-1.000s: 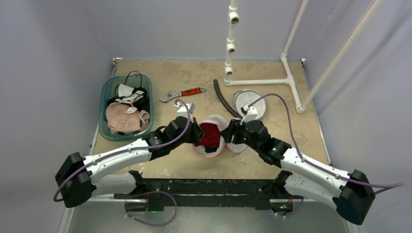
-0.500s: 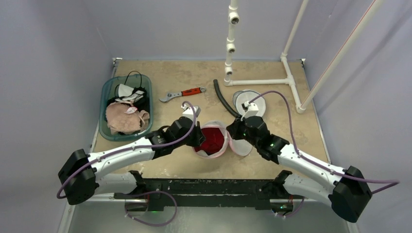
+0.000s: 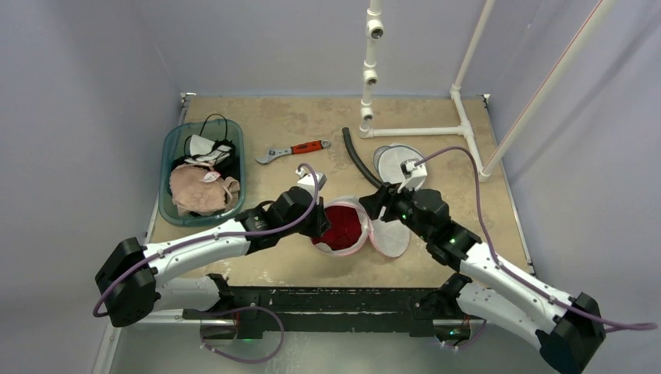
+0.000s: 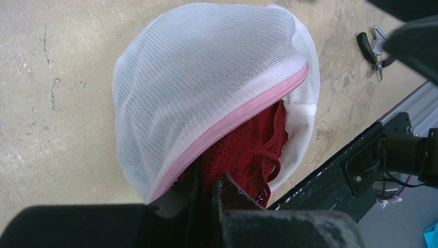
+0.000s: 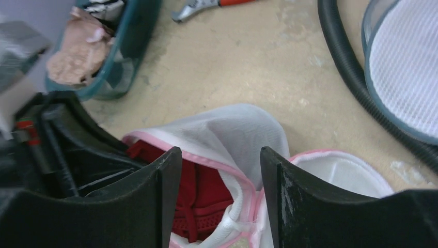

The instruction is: Unzip the laundry bag and remove the bra

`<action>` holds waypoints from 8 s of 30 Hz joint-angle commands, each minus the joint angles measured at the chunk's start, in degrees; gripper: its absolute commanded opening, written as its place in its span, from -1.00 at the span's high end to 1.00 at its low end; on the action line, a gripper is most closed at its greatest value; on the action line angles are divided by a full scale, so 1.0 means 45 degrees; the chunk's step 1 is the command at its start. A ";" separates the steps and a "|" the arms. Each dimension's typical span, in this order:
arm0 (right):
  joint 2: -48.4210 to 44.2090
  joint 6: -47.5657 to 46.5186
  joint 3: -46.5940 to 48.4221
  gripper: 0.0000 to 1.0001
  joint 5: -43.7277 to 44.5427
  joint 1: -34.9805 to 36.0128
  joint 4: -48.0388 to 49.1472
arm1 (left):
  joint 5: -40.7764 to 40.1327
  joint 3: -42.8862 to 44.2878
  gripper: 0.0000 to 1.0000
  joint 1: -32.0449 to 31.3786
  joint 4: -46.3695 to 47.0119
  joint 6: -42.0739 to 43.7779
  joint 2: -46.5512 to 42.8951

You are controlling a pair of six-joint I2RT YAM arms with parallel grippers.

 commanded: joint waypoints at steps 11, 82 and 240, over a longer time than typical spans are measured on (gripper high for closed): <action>-0.1094 -0.1437 -0.0861 -0.28 -0.1580 0.0002 0.0284 | 0.0258 0.0983 1.00 -0.0045 0.0087 0.0584 0.0109; -0.2137 0.1203 0.0691 -0.43 0.2095 -0.0031 -0.3508 | -0.1733 0.3303 1.00 -0.0133 -0.0570 0.2444 -0.2655; 0.6122 -0.0570 0.2690 -0.24 0.3074 0.5616 0.0964 | -0.3780 -0.3335 1.00 -0.0335 0.0180 -0.1892 -0.3156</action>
